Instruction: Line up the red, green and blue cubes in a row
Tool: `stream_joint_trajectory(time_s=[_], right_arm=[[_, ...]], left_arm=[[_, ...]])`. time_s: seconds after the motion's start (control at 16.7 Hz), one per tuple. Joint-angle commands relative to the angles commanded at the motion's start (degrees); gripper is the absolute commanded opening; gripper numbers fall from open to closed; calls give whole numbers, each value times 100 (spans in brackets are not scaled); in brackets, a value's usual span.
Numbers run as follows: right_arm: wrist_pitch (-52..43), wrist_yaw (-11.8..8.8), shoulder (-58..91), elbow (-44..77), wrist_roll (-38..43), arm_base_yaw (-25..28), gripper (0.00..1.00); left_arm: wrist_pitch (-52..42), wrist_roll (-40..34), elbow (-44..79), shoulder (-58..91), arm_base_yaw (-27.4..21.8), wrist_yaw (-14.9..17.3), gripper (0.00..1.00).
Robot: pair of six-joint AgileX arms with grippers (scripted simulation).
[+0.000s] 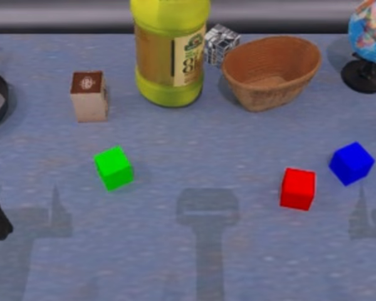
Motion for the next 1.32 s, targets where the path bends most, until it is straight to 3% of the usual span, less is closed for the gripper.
stream_joint_trajectory(time_s=[0.24, 0.48, 1.32], right_arm=[[-112, -8, 176, 172, 76, 55, 100], [-745, -14, 1258, 1151, 495, 325, 100], [-4675, 23, 9152, 6653, 2824, 1872, 100]], left_arm=[[0, 0, 0, 0, 0, 0, 100], [0, 0, 0, 0, 0, 0, 100], [0, 0, 0, 0, 0, 0, 100]])
